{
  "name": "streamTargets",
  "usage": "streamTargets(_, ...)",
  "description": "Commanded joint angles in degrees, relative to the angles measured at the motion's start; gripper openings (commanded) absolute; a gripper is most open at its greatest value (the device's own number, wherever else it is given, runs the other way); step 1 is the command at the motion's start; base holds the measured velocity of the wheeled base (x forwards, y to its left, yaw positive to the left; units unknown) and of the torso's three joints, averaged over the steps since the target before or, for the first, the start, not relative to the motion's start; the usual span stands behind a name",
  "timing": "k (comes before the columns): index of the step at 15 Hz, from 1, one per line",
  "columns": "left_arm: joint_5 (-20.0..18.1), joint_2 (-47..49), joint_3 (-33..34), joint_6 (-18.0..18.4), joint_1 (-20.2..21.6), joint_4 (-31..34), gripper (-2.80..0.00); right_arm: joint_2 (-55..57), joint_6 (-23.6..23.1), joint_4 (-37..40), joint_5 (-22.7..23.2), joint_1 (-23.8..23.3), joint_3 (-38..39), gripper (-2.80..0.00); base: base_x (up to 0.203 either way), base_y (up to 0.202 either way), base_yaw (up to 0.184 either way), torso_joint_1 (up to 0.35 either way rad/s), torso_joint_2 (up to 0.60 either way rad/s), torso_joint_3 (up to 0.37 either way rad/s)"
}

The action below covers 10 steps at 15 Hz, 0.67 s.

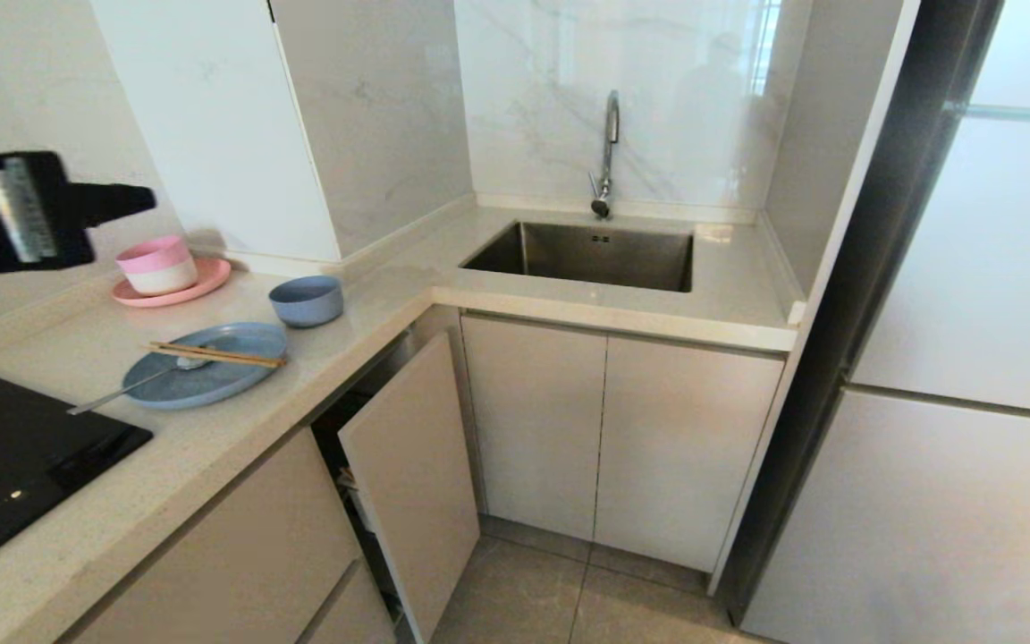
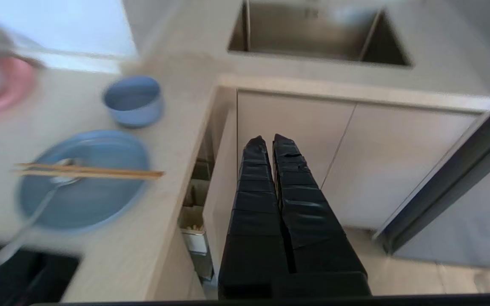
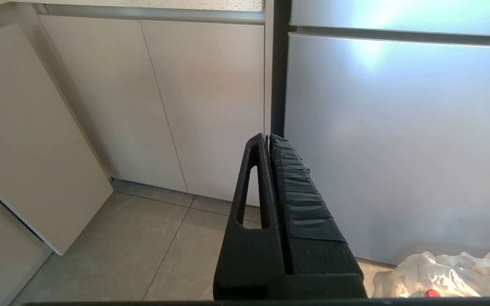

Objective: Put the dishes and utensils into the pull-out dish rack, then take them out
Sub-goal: Open the cupboard

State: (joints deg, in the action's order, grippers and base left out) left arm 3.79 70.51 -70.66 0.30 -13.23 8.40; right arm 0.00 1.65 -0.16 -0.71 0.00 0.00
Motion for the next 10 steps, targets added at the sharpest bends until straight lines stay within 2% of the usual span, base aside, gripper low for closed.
streamTargets(1, 0.09, 10.65, -2.39, 0.05, -0.19, -0.83, -2.80, 0.09, 0.02, -0.02, 0.00, 0.00, 0.00, -2.80, 0.000, 0.000, 0.000, 0.000, 0.00, 0.000)
streamTargets(4, 0.91, 20.59, -7.04, 0.49, 0.06, -1.46, -2.80, 0.09, 0.02, -0.02, 0.00, 0.00, 0.00, -2.80, 0.000, 0.000, 0.000, 0.000, 0.00, 0.000)
streamTargets(8, 2.17, 30.15, -8.88, 6.08, 2.13, -1.45, -2.80, 0.09, 0.02, -0.02, 0.00, 0.00, 0.00, -2.80, 0.000, 0.000, 0.000, 0.000, 0.00, 0.000)
streamTargets(10, 2.37, 33.69, -9.42, 7.60, 2.38, -0.93, -2.80, 0.09, 0.02, -0.02, 0.00, 0.00, 0.00, -2.80, 0.000, 0.000, 0.000, 0.000, 0.00, 0.000)
